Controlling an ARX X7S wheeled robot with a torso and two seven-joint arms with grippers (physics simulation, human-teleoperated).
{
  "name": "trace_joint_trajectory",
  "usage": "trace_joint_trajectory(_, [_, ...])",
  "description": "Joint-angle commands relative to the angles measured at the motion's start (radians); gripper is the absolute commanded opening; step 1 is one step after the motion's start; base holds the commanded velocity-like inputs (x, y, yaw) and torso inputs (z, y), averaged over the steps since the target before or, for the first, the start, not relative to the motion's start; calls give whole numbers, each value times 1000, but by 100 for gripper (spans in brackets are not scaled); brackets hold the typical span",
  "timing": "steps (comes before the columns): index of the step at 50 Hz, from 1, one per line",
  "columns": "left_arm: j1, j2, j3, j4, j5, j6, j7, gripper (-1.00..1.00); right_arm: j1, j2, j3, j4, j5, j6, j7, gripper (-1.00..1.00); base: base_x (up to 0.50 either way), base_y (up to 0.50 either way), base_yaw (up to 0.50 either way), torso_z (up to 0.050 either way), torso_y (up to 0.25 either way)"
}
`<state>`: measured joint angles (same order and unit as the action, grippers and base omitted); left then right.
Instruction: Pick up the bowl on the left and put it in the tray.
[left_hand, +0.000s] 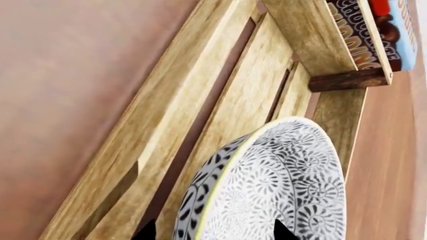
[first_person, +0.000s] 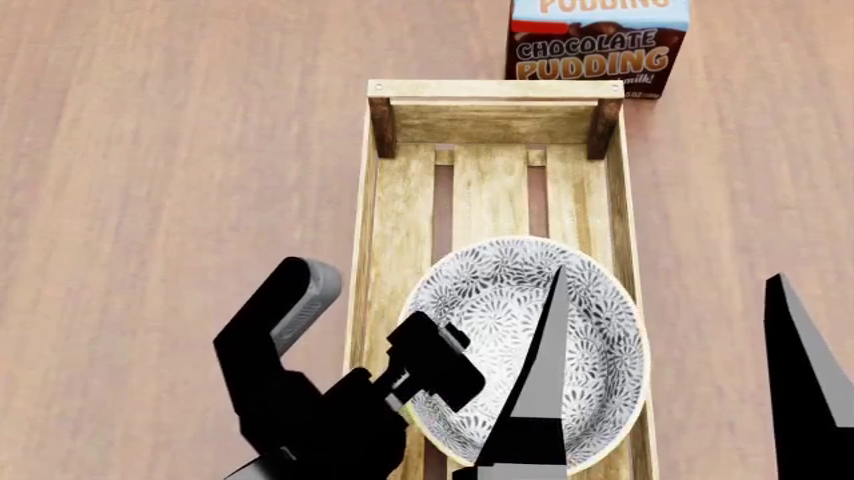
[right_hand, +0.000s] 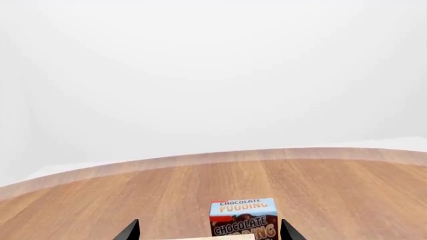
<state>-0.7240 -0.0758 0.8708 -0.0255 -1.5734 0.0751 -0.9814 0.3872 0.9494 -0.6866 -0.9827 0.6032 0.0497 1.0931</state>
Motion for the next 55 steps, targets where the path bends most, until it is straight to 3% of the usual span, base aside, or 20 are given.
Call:
trace_joint_trajectory(1, [5, 13, -14, 2, -11, 17, 20, 100, 3, -15, 24, -10, -19, -5, -21, 100, 0, 0, 0, 0, 0])
trace_joint_trajectory(27, [-6, -6, 21, 44, 2, 31, -13, 100, 9, -9, 19, -14, -16, -7, -16, 100, 0, 0, 0, 0, 0])
trace_joint_trajectory(55, [-47, -19, 39, 304, 21, 37, -151, 100, 17, -6, 11, -15, -15, -12, -13, 100, 0, 0, 0, 0, 0])
